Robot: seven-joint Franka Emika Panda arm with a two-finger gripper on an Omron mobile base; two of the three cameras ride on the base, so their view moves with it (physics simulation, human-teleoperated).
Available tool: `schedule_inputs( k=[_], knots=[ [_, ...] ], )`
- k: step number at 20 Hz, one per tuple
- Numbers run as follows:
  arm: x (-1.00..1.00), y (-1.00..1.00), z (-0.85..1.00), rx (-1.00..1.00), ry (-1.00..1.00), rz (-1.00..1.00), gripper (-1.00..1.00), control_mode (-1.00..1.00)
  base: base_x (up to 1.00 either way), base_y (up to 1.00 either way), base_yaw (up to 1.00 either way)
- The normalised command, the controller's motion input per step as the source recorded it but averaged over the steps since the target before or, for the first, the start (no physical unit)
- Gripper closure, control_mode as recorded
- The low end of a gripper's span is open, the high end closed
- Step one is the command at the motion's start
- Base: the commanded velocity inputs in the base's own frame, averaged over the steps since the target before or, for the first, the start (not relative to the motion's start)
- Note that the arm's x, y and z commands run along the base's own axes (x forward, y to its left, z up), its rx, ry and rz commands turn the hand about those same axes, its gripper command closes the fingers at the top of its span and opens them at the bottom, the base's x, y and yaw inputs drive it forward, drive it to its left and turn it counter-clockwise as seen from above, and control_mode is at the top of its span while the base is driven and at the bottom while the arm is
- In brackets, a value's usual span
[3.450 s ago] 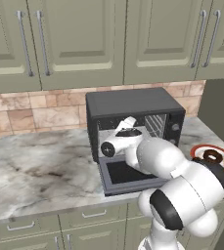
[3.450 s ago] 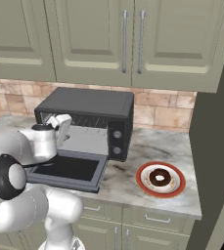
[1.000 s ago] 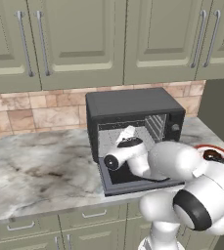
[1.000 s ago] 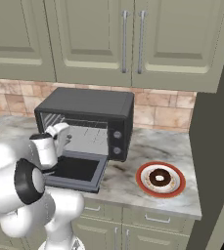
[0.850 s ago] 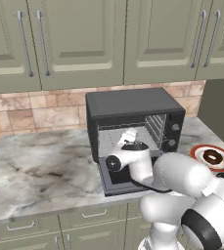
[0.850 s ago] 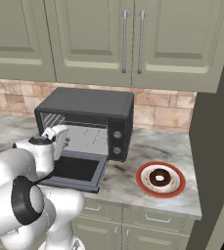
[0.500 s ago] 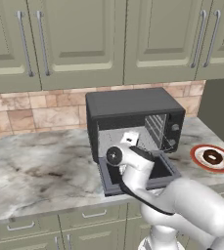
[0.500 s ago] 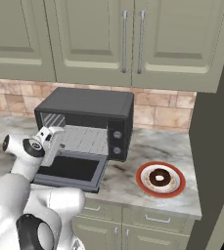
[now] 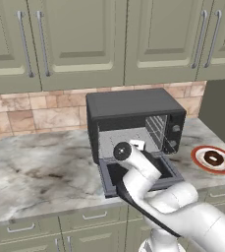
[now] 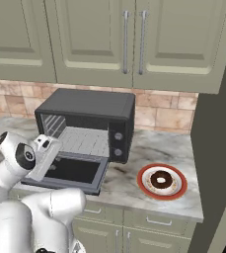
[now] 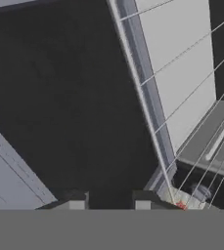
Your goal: Pick up the bagel from the plate, place it on the toaster oven rack, close the door, and set the timer.
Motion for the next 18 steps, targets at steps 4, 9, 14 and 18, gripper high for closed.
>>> schedule_inputs(
  k=[4, 9, 14, 18],
  knots=[
    [-0.93, -0.19, 0.25, 0.10, 0.01, -0.04, -1.00, -1.00, 0.00, 0.00, 0.00],
    [-0.38, -0.76, 0.28, 0.15, 0.00, -0.19, -1.00, -1.00, 0.00, 0.00, 0.00],
    [0.00, -1.00, 0.30, 0.23, 0.00, -0.24, -1.00, -1.00, 0.00, 0.00, 0.00],
    [0.00, -1.00, 0.28, 0.23, 0.00, -0.22, -1.00, -1.00, 0.00, 0.00, 0.00]
  ],
)
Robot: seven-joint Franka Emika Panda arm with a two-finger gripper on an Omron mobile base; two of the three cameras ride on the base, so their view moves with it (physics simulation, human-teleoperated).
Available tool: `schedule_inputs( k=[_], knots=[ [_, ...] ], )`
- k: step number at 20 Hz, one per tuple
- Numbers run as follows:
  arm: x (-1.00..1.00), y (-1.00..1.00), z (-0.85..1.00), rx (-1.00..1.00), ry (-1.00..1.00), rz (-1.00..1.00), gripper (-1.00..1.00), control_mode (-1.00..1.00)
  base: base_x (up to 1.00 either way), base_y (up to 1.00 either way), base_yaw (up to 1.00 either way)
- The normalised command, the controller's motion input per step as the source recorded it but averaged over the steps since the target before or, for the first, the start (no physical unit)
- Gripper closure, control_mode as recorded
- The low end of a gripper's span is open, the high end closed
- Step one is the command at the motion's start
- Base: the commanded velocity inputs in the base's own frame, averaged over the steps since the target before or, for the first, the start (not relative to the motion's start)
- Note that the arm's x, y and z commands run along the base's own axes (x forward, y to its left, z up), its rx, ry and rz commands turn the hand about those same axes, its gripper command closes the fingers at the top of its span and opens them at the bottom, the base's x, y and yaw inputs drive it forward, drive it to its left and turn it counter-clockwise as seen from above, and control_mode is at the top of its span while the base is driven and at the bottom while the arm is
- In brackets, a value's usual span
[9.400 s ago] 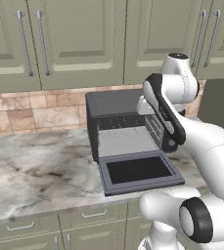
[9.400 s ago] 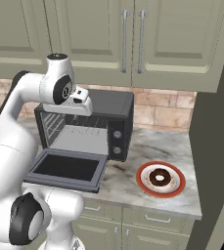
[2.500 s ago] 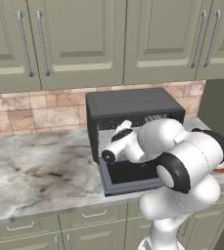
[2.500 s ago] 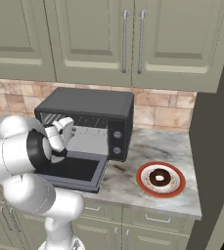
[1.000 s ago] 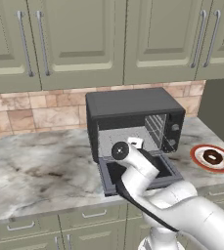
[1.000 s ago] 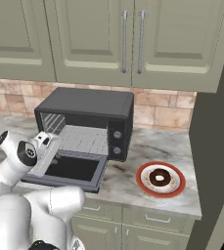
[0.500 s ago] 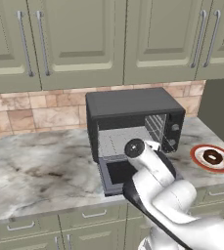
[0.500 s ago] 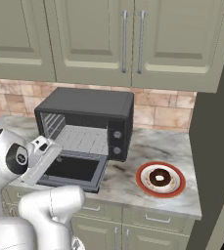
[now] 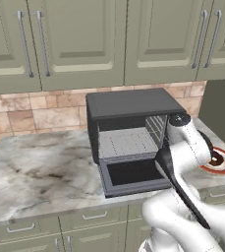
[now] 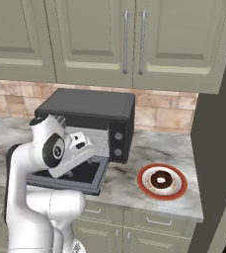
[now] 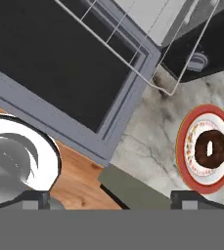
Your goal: Pick up the bagel from the plate, place it on the toaster oven rack, close the door, and set the timer.
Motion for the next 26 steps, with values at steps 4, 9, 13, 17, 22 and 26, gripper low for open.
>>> schedule_inputs(
  k=[4, 9, 13, 17, 22, 26],
  knots=[
    [0.00, -0.94, 0.03, 0.17, 0.00, -0.19, -1.00, -1.00, 0.00, 0.00, 0.00],
    [0.05, -0.91, 0.00, 0.15, 0.02, -0.15, -1.00, -1.00, 0.00, 0.00, 0.00],
    [0.30, -0.80, 0.00, 0.15, 0.07, -0.15, -1.00, -1.00, 0.00, 0.00, 0.00],
    [0.43, -0.60, 0.00, 0.13, 0.11, -0.14, -1.00, -1.00, 0.00, 0.00, 0.00],
    [0.57, -0.32, 0.00, 0.09, 0.15, -0.12, -1.00, -1.00, 0.00, 0.00, 0.00],
    [0.57, -0.24, -0.02, 0.04, 0.17, -0.08, -1.00, -1.00, 0.00, 0.00, 0.00]
  ],
)
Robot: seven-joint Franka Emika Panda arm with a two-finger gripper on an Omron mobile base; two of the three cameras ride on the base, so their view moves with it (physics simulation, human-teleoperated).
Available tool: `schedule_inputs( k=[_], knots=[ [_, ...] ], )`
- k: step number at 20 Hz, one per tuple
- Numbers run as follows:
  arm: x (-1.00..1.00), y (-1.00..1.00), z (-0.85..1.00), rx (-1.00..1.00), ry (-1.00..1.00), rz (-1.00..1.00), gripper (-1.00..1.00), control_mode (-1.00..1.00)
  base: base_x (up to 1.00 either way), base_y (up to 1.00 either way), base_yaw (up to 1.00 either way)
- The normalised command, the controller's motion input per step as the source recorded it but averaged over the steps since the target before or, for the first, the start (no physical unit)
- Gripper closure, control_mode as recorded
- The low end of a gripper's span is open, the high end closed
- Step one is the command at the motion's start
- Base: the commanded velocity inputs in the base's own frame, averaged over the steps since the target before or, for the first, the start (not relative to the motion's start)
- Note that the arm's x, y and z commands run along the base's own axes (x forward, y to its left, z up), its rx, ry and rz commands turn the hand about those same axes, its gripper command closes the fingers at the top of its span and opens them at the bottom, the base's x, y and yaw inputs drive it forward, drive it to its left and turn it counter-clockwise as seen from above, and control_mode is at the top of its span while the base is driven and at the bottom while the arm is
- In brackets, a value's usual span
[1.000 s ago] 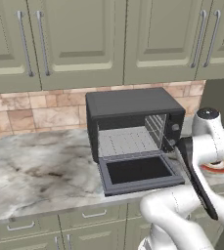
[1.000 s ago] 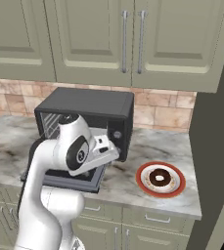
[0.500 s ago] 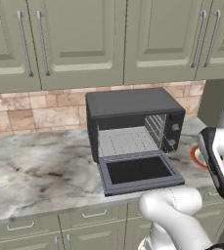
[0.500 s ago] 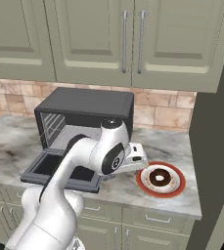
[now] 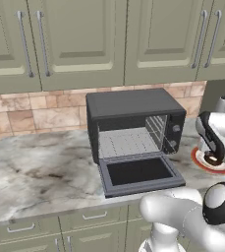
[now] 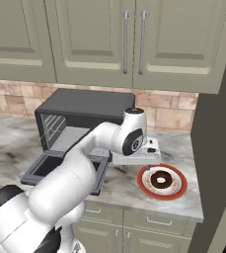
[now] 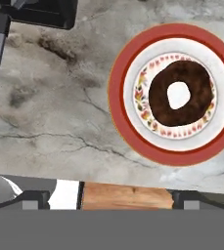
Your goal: Pick up the bagel from the plate, place it on the toaster oven rack, close the door, and set the timer.
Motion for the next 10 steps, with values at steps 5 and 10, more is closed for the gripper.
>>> schedule_inputs(
  k=[5, 10],
  knots=[
    [0.44, -0.26, -0.25, 0.01, 0.13, -0.05, -1.00, -1.00, 0.00, 0.00, 0.00],
    [0.18, -0.29, -0.38, 0.01, 0.03, -0.01, -1.00, -1.00, 0.00, 0.00, 0.00]
  ],
)
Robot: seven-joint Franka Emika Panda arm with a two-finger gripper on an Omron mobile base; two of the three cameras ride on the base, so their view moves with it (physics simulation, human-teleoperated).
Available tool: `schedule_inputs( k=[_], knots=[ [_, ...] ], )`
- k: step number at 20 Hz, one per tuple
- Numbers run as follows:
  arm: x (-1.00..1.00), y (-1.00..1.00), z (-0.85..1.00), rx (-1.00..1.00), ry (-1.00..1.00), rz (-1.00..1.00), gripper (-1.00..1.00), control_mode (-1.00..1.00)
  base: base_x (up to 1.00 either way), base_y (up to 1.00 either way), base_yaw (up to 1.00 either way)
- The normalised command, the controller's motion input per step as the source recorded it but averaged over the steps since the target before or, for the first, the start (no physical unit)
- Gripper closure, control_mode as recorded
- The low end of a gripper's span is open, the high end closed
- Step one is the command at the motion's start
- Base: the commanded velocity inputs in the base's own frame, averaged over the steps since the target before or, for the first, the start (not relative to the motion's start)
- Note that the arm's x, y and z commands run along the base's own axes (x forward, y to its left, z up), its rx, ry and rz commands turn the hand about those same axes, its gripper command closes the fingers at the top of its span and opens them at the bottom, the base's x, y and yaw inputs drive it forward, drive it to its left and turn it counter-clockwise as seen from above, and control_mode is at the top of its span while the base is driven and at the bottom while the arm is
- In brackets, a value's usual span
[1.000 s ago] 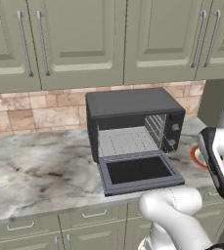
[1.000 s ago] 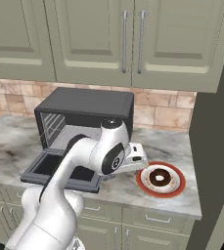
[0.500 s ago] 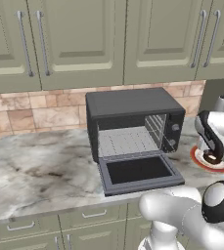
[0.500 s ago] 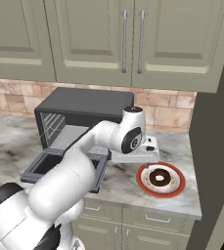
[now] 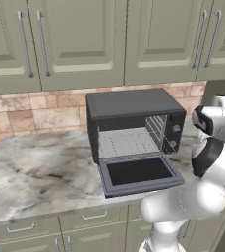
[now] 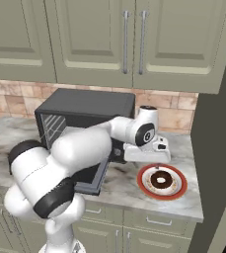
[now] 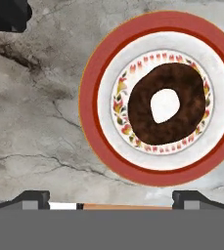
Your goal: Pick up the bagel from the plate, place it on the toaster oven rack, close the door, and set the timer.
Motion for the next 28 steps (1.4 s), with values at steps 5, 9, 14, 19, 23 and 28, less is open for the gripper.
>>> schedule_inputs(
  k=[5, 9, 14, 19, 23, 28],
  knots=[
    [0.14, -0.17, -0.35, 0.01, 0.00, 0.00, -1.00, -1.00, 0.00, 0.00, 0.00],
    [0.03, 0.00, -0.36, 0.00, -0.03, 0.00, -1.00, -1.00, 0.00, 0.00, 0.00],
    [0.00, 0.00, -0.37, 0.00, -0.09, 0.00, -1.00, -1.00, 0.00, 0.00, 0.00],
    [0.13, 0.00, -0.27, 0.00, -0.08, 0.00, -1.00, -1.00, 0.00, 0.00, 0.00],
    [0.27, 0.00, -0.19, 0.00, -0.01, 0.00, -1.00, -1.00, 0.00, 0.00, 0.00],
    [0.34, -0.08, -0.11, 0.00, 0.00, 0.00, -1.00, -1.00, 0.00, 0.00, 0.00]
  ],
)
